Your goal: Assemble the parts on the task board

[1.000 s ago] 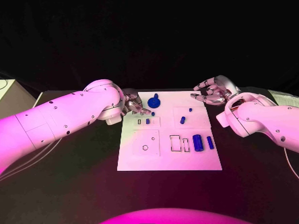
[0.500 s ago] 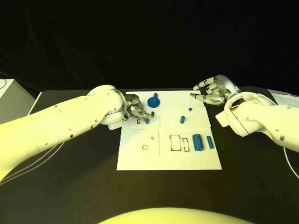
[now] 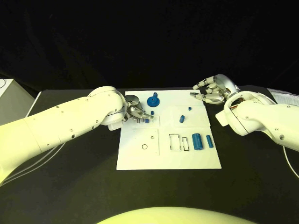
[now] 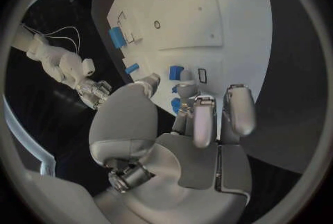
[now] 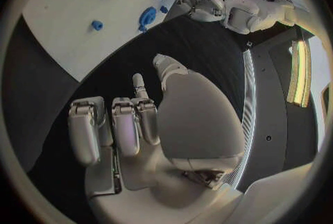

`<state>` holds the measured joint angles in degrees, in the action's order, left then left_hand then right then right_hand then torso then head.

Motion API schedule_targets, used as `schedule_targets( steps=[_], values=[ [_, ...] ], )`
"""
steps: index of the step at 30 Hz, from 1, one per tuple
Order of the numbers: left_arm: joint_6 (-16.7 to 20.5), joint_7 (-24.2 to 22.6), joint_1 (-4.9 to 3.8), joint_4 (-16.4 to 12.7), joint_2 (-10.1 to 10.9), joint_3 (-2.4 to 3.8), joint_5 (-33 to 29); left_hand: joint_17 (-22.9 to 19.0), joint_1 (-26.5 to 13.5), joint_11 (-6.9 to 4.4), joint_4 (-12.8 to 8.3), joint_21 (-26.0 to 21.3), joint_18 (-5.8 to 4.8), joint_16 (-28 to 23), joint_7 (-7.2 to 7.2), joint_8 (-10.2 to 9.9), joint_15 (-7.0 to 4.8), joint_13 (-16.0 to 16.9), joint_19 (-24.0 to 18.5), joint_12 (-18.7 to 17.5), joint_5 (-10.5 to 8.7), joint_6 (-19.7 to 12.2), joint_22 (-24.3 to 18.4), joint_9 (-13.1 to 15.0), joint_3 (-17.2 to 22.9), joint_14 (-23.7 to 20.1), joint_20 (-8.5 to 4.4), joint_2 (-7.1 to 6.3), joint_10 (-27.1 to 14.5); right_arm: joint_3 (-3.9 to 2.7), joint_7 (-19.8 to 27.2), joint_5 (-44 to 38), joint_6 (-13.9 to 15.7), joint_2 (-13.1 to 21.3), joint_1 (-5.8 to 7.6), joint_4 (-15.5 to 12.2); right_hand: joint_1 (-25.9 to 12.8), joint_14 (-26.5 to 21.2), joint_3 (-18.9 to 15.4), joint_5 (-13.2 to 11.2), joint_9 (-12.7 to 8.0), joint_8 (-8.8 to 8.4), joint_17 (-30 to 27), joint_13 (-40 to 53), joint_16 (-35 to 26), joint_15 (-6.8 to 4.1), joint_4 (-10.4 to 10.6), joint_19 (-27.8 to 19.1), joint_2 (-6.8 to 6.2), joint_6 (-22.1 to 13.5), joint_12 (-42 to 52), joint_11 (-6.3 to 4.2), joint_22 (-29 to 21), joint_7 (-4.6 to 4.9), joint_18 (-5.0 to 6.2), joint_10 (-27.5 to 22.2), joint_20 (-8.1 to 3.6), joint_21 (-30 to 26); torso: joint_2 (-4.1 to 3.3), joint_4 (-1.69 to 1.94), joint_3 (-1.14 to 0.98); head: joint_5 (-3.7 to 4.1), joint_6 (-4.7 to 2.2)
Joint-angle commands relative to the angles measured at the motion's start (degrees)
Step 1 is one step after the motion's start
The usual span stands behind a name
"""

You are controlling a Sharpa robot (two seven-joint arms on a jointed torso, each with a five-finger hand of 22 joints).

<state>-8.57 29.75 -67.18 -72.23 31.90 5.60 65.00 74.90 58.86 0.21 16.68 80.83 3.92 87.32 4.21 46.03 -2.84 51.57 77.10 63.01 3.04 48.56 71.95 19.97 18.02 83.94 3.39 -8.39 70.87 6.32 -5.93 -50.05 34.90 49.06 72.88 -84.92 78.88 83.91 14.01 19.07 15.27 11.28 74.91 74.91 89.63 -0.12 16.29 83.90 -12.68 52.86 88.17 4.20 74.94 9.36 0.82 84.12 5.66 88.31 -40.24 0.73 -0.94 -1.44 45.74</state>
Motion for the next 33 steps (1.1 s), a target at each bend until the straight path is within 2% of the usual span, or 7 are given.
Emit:
schedule_targets(
  steps=[1,7,17,24,30,33],
  values=[
    [-0.43,-0.49,0.02,0.10,-0.32,0.01,0.23,10.66,-0.45,-0.07,0.15,0.26,0.34,0.27,-0.04,0.22,-0.25,0.02,0.27,0.26,-0.13,0.60,0.04,0.03,-0.36,4.64,-0.08,0.14,0.33,-0.01,0.24,-0.57,-0.73,-0.06,-0.03,-0.04,-0.38,5.78,-0.04,-0.02,-0.06,0.31,13.90,13.17,-0.16,0.37,0.15,5.32,0.07,-0.59,-0.33,0.37,13.94,0.00,-0.35,3.74,0.40,-0.22,0.01,0.05,0.01,-0.10,0.04],
    [-0.62,-0.48,0.03,0.70,-0.97,-0.02,0.17,10.72,0.29,-0.18,-0.03,0.28,0.33,0.31,-0.14,0.32,-0.35,0.00,0.31,0.36,-0.13,0.67,0.09,0.07,-0.33,4.66,-0.15,0.46,0.40,-0.01,0.26,-0.57,-0.77,-0.17,-0.05,0.00,-0.38,5.78,-0.04,-0.02,-0.06,0.31,13.90,13.17,-0.16,0.37,0.15,5.32,0.07,-0.59,-0.33,0.37,13.94,0.00,-0.35,3.74,0.40,-0.22,0.01,0.00,-0.02,-0.22,0.08],
    [-1.45,-0.39,0.05,1.63,-1.68,-0.69,0.08,11.17,2.09,-0.34,-0.08,0.38,0.28,0.57,-0.31,0.55,-0.49,0.36,0.46,0.83,-0.12,0.85,0.33,0.16,-0.14,4.82,-0.28,0.72,0.75,-0.01,0.25,-0.57,-0.78,-0.18,-0.06,-0.03,-0.38,5.78,-0.04,-0.02,-0.06,0.31,13.90,13.17,-0.16,0.37,0.15,5.32,0.07,-0.59,-0.33,0.37,13.94,0.00,-0.35,3.74,0.40,-0.22,-0.02,-0.01,-0.03,-0.23,0.27],
    [-1.59,-0.31,0.06,1.92,-1.93,-0.92,0.16,11.33,2.77,-0.41,-0.08,0.45,0.25,0.66,-0.38,0.65,-0.55,0.53,0.58,1.07,-0.12,0.94,0.49,0.19,0.08,4.87,-0.33,0.95,0.94,-0.01,0.24,-0.57,-0.75,-0.13,-0.06,-0.08,-0.38,5.78,-0.04,-0.02,-0.06,0.31,13.90,13.17,-0.16,0.37,0.15,5.32,0.07,-0.59,-0.33,0.37,13.94,0.00,-0.35,3.74,0.40,-0.22,0.01,0.01,-0.02,-0.16,0.43],
    [-1.17,-0.24,0.06,1.93,-2.00,-0.96,0.21,11.38,4.63,-0.52,-0.12,0.50,0.23,0.71,-0.48,0.69,-0.67,0.39,0.66,1.22,-0.12,0.88,0.62,0.16,1.52,4.90,-0.44,2.11,1.01,-0.01,0.25,-0.57,-0.77,-0.16,-0.06,-0.05,-0.38,5.78,-0.04,-0.02,-0.06,0.31,13.90,13.17,-0.16,0.37,0.15,5.32,0.07,-0.59,-0.33,0.37,13.94,0.00,-0.35,3.74,0.40,-0.22,0.04,0.03,-0.02,-0.14,0.56],
    [-0.62,-0.23,0.07,1.86,-1.99,-0.96,0.03,11.37,6.89,-0.65,-0.29,0.50,0.22,0.71,-0.62,0.61,-0.80,0.16,0.68,1.22,-0.10,0.67,0.67,0.09,3.77,4.90,-0.52,2.84,0.89,-0.01,0.26,-0.57,-0.79,-0.18,-0.06,-0.02,-0.38,5.78,-0.04,-0.02,-0.06,0.31,13.90,13.17,-0.16,0.37,0.15,5.32,0.07,-0.59,-0.33,0.37,13.94,0.00,-0.35,3.74,0.40,-0.22,0.06,0.04,-0.02,-0.14,0.55]
  ],
)
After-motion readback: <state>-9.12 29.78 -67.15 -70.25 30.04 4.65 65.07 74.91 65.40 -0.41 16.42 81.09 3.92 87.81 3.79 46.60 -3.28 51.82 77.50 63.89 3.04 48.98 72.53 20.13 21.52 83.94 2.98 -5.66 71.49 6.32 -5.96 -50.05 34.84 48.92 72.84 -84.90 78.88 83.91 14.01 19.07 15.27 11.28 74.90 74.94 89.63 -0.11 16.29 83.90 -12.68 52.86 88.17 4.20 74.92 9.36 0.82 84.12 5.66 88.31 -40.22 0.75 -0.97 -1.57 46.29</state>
